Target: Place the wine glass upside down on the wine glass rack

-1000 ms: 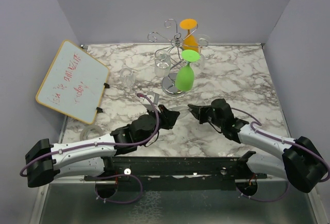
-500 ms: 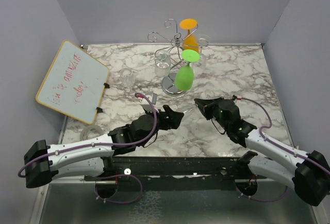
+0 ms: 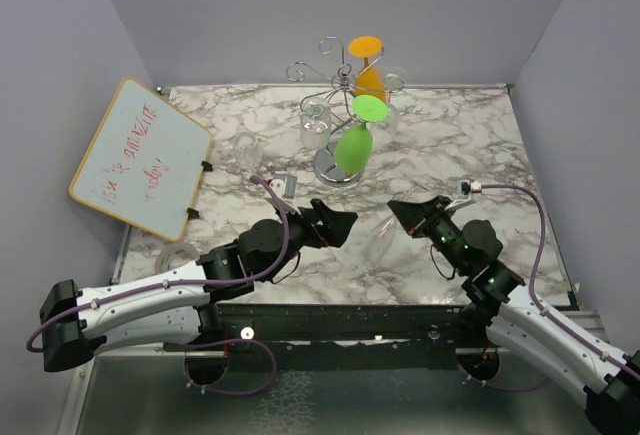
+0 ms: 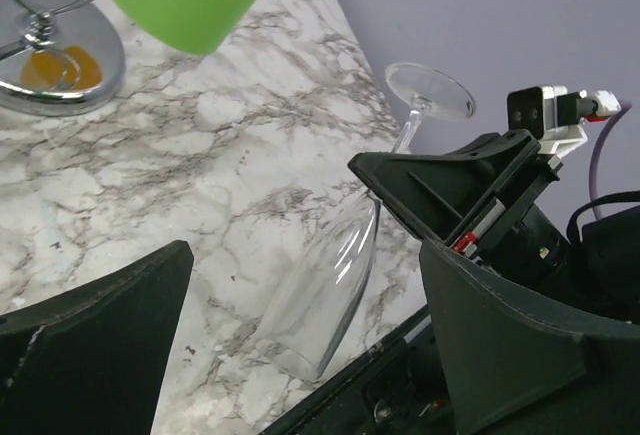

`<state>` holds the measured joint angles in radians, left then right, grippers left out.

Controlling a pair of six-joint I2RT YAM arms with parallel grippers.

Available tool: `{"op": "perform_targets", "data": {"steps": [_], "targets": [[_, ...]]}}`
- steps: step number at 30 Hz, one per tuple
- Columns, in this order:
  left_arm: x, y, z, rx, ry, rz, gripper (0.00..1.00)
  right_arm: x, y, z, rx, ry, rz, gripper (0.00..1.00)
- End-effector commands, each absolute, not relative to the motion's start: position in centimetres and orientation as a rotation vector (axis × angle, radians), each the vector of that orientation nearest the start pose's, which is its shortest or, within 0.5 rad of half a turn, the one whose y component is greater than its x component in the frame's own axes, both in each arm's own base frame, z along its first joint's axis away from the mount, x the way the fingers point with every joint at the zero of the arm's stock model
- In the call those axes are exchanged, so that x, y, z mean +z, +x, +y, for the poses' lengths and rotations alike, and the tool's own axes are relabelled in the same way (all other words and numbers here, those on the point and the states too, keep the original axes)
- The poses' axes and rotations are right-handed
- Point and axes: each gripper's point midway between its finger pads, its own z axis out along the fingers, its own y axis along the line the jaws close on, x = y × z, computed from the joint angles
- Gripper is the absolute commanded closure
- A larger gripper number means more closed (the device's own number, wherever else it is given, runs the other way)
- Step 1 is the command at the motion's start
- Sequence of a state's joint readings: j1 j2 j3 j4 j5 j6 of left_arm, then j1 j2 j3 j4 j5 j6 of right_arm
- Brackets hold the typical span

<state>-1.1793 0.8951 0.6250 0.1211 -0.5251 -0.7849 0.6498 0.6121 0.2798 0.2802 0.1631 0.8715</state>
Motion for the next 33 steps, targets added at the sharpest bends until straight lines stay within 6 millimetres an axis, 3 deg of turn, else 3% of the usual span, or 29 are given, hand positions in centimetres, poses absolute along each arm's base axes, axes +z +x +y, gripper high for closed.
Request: {"op": "perform_targets", "data": {"steps": [1, 5, 10, 17, 25, 33], "targets": [[29.6, 17.1, -31.3, -1.176, 0.093, 1.672, 0.04, 25.5, 21.5, 20.3, 1.03, -0.114, 1.48, 0.99], [31.2, 15.9, -33.0, -1.267, 0.173, 1.655, 0.04, 29.0, 18.1, 22.6, 1.114, -0.425, 1.361, 0.99], [34.0, 14.0, -35.2, -1.422, 0.272, 1.594, 0.1, 30.6, 15.3, 24.6, 1.228, -0.638, 1.29, 0.99], [36.6, 14.5, -35.9, -1.468, 0.228, 1.519, 0.44, 32.4, 12.6, 25.8, 1.414, -0.739, 1.202, 0.99], [34.9, 14.2, -37.0, -1.467, 0.283, 1.554, 0.68, 34.7, 11.8, 25.6, 1.476, -0.71, 1.115, 0.99], [35.5, 13.3, -38.0, -1.463, 0.418, 1.506, 0.8, 34.2, 10.9, 26.4, 1.517, -0.822, 1.145, 0.99]]}}
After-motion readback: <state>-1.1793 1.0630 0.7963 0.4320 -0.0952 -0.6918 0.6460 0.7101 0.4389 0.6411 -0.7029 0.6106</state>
